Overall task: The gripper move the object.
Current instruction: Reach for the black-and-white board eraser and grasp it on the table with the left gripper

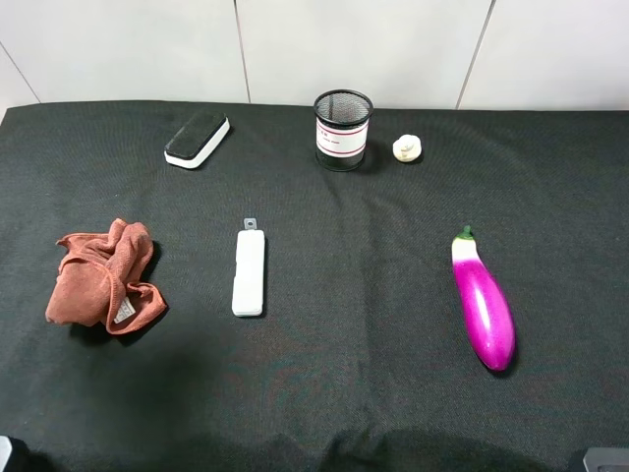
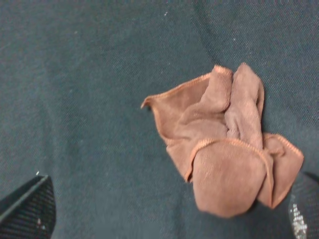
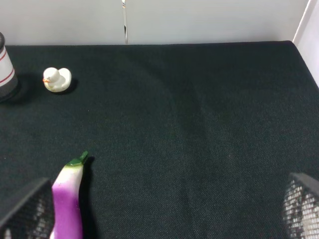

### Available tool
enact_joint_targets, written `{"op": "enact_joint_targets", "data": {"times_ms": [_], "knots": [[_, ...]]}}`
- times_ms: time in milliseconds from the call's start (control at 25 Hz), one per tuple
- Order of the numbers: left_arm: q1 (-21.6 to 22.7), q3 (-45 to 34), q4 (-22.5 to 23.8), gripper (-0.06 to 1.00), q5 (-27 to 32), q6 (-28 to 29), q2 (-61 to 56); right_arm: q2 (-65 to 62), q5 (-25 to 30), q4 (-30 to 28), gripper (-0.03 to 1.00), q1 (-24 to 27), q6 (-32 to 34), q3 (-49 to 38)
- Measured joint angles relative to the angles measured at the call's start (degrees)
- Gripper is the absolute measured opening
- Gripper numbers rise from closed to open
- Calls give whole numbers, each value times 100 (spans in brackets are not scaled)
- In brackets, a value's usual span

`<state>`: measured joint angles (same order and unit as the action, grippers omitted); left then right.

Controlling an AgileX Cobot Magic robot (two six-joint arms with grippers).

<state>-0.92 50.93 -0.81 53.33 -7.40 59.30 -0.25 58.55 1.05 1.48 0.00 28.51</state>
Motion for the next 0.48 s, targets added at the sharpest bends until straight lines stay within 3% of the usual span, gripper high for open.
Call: {"op": "enact_joint_targets", "data": {"times_ms": [480], "knots": [[-210,1005,-45,99,-580,-229,1965,0,0,0,69,0,0,0]]}}
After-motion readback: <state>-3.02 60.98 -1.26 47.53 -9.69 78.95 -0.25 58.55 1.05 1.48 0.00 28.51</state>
